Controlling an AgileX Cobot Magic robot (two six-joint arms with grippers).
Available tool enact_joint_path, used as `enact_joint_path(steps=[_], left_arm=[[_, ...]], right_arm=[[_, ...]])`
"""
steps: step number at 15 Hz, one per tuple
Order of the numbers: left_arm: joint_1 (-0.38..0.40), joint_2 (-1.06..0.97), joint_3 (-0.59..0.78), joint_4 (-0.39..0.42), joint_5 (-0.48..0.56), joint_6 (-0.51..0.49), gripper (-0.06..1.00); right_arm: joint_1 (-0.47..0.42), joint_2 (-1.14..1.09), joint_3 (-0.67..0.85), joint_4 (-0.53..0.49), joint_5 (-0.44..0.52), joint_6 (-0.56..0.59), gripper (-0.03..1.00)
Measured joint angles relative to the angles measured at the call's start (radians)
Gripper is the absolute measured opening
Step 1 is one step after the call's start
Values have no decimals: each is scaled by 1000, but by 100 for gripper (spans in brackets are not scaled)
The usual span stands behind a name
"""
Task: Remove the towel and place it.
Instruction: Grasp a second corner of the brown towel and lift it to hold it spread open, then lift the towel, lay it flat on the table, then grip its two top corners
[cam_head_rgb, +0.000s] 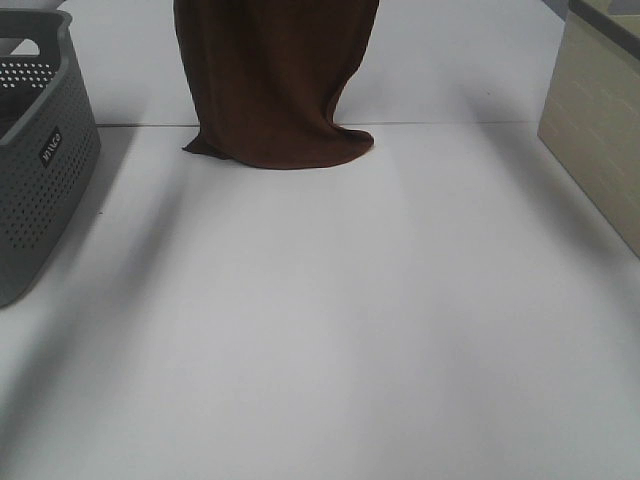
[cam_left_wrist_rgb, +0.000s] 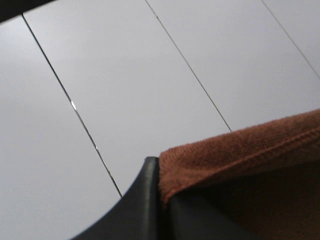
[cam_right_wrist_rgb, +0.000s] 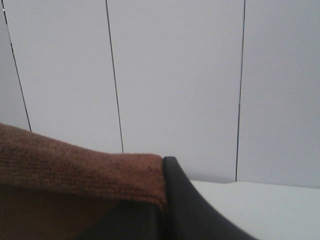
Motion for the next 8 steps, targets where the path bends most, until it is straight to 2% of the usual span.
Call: enact_joint_path(steps=[1, 2, 3, 4, 6, 7, 8], left_arm=[[-16, -11, 0, 21, 134, -135, 0], [-36, -24, 0, 20, 251, -187, 0], [-60, -42, 0, -8, 366, -198, 0], [-82, -66, 0, -80, 499, -194, 0], [-109, -118, 0, -258, 735, -98, 0], [-111, -128, 0, -306, 793, -56, 0], [-113, -149, 0, -388, 907, 34, 0]], right_arm=[[0, -40, -2, 37, 115, -5, 1], [0, -71, -4, 66, 179, -21, 1], [1, -102, -4, 105, 239, -48, 1], [1, -125, -5, 152, 300, -81, 1], [0, -160, -12, 226, 431, -159, 1], [0, -168, -12, 234, 458, -173, 1], [0, -181, -12, 246, 527, -196, 1]])
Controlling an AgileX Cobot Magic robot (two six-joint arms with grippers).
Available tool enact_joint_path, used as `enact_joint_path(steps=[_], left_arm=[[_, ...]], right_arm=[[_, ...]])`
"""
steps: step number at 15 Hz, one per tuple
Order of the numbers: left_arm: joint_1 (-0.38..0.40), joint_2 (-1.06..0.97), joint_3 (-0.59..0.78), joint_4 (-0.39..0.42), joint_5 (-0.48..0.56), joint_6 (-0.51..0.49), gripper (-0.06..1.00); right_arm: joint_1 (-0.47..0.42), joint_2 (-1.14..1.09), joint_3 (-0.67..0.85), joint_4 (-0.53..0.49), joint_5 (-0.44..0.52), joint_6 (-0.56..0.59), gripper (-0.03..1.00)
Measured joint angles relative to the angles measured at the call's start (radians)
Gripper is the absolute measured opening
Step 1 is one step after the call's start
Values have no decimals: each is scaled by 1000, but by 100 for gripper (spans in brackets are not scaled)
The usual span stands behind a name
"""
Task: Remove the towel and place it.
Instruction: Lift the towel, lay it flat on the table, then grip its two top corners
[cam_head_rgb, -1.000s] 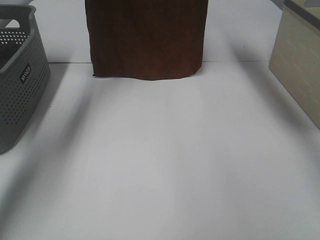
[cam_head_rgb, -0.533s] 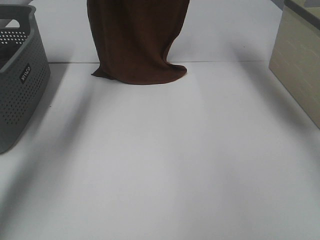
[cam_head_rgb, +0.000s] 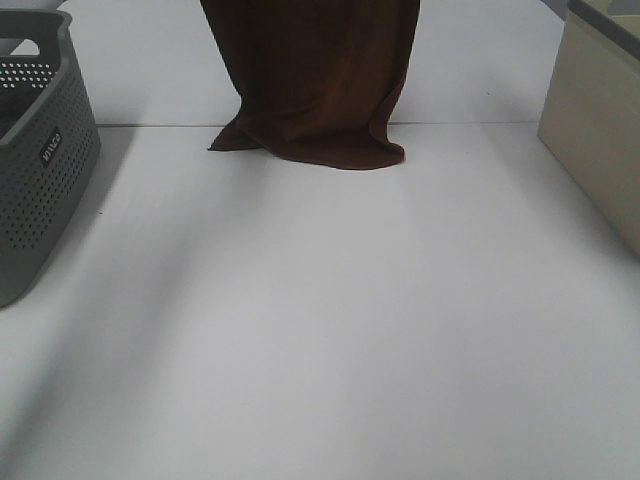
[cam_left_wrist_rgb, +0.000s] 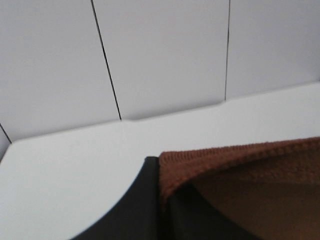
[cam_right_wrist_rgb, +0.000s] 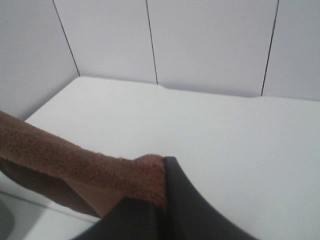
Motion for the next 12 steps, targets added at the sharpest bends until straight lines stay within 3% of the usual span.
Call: enact_joint_path(steps=[3, 7, 8, 10, 12], left_arm=[[0, -78, 0, -179, 266, 148, 0], [-2, -167, 0, -222, 526, 185, 0], [-7, -199, 0, -234, 556, 185, 0], [-8, -236, 14, -254, 559, 185, 0], [-8, -322, 132, -264, 559, 185, 0]], right_arm=[[-2, -41, 0, 8, 197, -31, 1], [-3, -137, 0, 27, 433, -64, 1], [-1, -185, 0, 37, 508, -71, 1], [-1, -206, 0, 39, 567, -73, 1], [2, -222, 7, 46, 581, -73, 1]])
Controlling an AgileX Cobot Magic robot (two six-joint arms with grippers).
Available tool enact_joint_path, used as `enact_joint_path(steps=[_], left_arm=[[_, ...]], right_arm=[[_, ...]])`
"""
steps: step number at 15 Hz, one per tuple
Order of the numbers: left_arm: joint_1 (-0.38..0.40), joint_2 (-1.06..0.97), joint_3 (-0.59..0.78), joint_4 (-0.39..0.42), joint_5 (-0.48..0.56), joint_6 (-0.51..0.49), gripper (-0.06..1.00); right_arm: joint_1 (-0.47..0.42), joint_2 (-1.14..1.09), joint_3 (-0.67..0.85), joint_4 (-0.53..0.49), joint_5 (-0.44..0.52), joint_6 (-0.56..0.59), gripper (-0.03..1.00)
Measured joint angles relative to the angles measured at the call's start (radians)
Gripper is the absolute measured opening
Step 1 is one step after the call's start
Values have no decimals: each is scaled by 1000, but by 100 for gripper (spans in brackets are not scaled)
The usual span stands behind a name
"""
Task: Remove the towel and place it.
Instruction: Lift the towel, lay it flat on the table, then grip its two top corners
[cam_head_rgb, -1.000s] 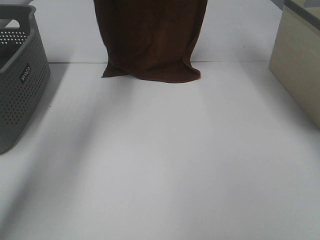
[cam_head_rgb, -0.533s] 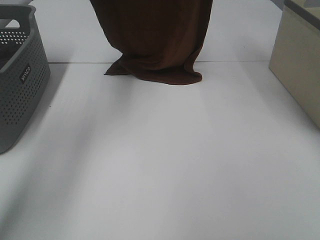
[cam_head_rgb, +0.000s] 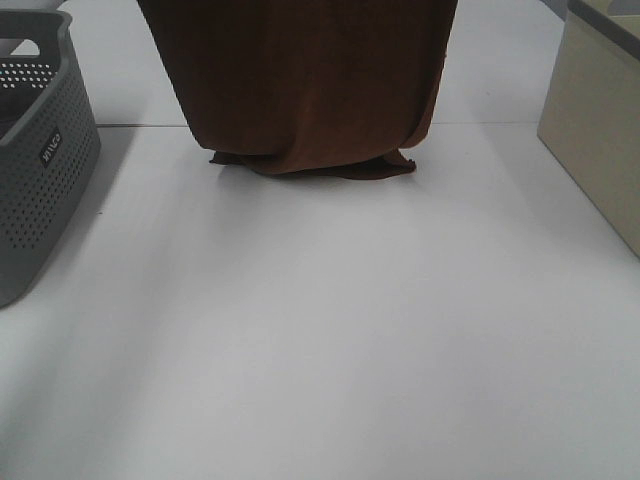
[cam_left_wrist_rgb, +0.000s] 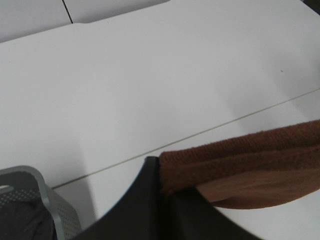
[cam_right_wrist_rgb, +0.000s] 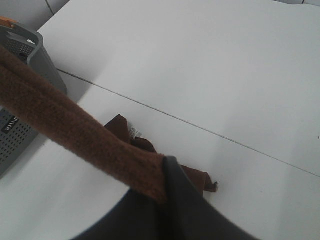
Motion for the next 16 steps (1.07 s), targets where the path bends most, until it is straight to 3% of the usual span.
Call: enact_joint_path(steps=[4, 8, 10, 11, 12, 13, 16], left_arm=[[-19, -279, 418, 25, -3, -53, 0], [-27, -509, 693, -14, -17, -64, 0], [-28, -582, 812, -57, -28, -52, 0], [-28, -610, 867, -110, -30, -29, 0], [-28, -646, 950, -230, -30, 44, 0], [-28, -655, 976, -271, -30, 65, 0], [-28, -660, 1019, -315, -28, 84, 0]], right_arm=[[3, -137, 198, 81, 2, -2, 1], [14, -279, 404, 132, 8, -2, 1], [14, -352, 498, 135, 8, -2, 1], [14, -386, 547, 115, 9, -2, 1], [14, -466, 652, 52, 9, -2, 1], [14, -513, 717, 33, 9, -2, 1], [14, -626, 898, 32, -1, -2, 1]])
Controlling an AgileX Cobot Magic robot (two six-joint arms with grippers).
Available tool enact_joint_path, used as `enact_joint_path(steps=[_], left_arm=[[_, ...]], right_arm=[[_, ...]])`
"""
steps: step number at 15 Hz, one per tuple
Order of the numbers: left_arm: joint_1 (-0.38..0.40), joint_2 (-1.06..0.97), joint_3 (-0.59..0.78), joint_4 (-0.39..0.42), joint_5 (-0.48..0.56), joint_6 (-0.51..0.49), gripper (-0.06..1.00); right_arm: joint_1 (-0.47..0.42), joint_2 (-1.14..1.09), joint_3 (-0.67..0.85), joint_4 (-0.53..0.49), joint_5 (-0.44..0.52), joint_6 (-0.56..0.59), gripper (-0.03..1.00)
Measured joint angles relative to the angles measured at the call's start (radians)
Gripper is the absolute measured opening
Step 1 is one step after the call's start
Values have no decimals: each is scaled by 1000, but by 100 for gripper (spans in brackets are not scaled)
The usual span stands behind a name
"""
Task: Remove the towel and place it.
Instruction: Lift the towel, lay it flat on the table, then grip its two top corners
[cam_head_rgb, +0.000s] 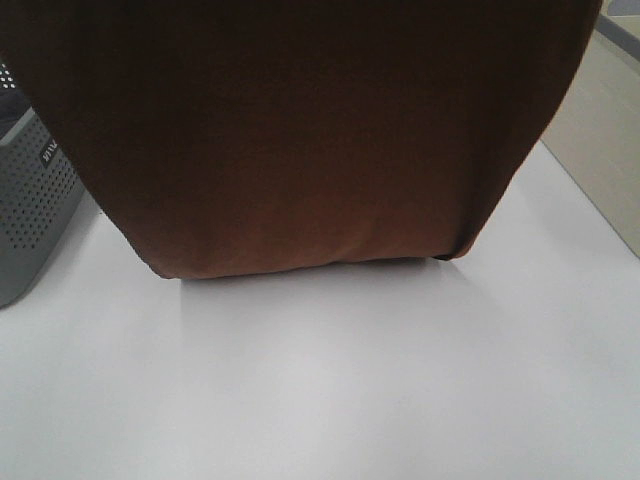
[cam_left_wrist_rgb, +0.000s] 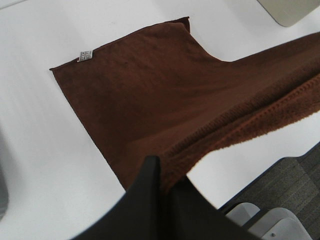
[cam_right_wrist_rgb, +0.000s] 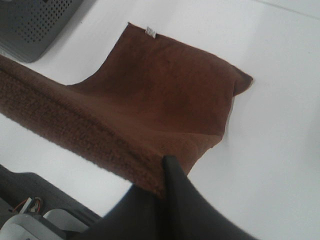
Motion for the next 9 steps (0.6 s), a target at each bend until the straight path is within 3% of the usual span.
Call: enact_joint_path(steps=[3, 9], left_arm=[[-23, -20, 95, -17, -1, 10, 0], [-228, -22, 345, 25, 4, -4, 0]], right_arm=[[0, -57, 127, -3, -10, 0, 1], [-12, -116, 415, -13, -1, 0, 1]])
